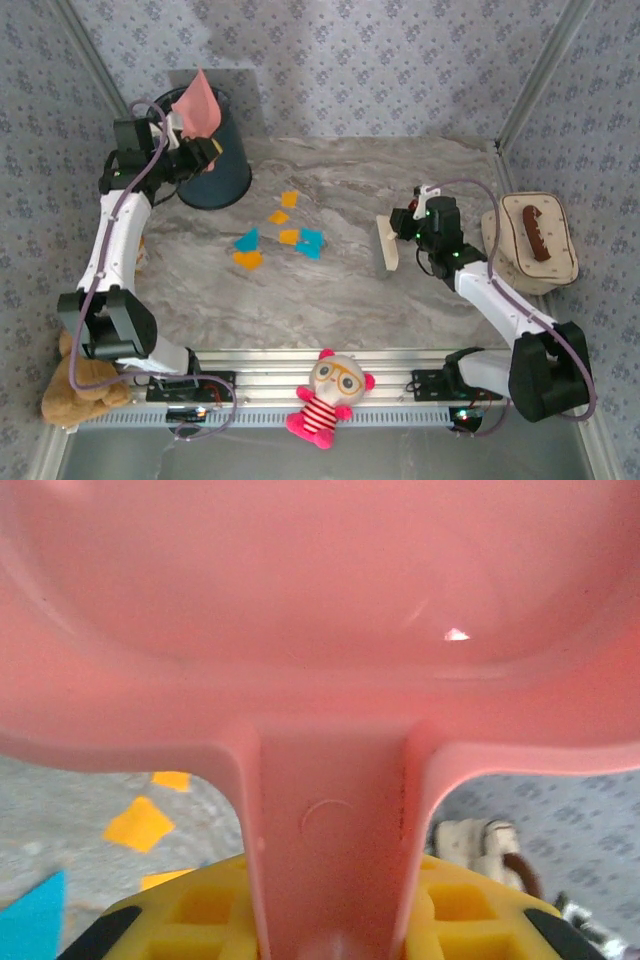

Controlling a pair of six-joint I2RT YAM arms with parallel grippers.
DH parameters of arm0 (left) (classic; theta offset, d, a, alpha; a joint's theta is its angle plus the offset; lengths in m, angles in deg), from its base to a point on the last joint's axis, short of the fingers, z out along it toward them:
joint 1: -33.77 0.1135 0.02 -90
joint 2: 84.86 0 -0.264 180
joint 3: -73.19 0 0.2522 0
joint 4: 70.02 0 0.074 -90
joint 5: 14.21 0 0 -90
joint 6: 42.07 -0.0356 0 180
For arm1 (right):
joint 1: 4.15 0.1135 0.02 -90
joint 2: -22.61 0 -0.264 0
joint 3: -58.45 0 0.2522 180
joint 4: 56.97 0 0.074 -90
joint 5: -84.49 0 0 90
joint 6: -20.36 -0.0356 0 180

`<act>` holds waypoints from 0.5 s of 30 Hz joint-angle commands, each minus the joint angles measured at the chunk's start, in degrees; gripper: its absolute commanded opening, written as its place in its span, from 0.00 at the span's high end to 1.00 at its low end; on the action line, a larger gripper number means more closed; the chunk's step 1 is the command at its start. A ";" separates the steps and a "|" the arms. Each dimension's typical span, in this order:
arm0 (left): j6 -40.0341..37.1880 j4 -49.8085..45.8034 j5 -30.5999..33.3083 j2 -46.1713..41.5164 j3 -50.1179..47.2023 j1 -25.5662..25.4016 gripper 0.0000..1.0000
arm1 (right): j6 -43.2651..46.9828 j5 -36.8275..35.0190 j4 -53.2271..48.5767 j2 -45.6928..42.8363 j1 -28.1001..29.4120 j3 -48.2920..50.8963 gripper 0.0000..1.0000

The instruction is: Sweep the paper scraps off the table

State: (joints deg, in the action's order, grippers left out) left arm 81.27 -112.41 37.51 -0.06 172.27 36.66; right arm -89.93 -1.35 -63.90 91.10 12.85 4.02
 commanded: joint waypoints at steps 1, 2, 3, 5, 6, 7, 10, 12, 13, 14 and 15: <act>-12.10 -8.97 3.44 -2.42 -1.05 -1.27 1.00 | -4.80 2.20 5.93 1.69 1.49 -2.19 1.00; -13.64 -9.88 4.52 -2.75 -1.54 -1.79 1.00 | -5.60 2.40 6.73 2.46 2.00 -2.71 1.00; -15.05 -12.53 5.58 -3.18 -2.09 -2.37 1.00 | -6.38 2.30 7.51 3.30 2.78 -3.17 1.00; -17.72 -14.81 7.14 -4.00 -3.23 -3.45 1.00 | -8.09 1.45 9.44 5.04 4.56 -3.95 1.00; -18.82 -15.81 7.59 -4.49 -3.88 -3.89 1.00 | -8.92 1.18 10.72 6.21 5.41 -4.35 1.00; -19.99 -16.53 7.83 -5.20 -4.89 -4.35 1.00 | -9.67 1.11 11.84 7.26 6.25 -5.03 1.00; -21.92 -18.09 10.01 -7.31 -7.41 -5.26 1.00 | -12.09 1.21 15.07 11.12 8.59 -7.06 1.00; -22.95 -19.17 11.16 -8.53 -8.70 -5.79 1.00 | -13.24 1.46 16.33 13.77 9.86 -8.99 1.00; -23.48 -19.83 11.74 -9.13 -9.19 -6.06 1.00 | -13.71 1.60 16.69 15.28 10.48 -10.17 1.00; -23.82 -20.25 12.05 -9.56 -9.65 -6.34 1.00 | -14.24 1.71 17.01 16.63 11.00 -11.14 1.00; -24.11 -20.55 12.34 -10.20 -10.15 -6.70 1.00 | -14.93 2.01 17.60 17.99 11.50 -12.24 1.00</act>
State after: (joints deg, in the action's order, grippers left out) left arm 60.90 -130.26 47.72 -7.32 162.56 30.68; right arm -101.14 -0.06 -51.64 106.73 23.25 -4.31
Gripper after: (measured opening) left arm 0.251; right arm 0.252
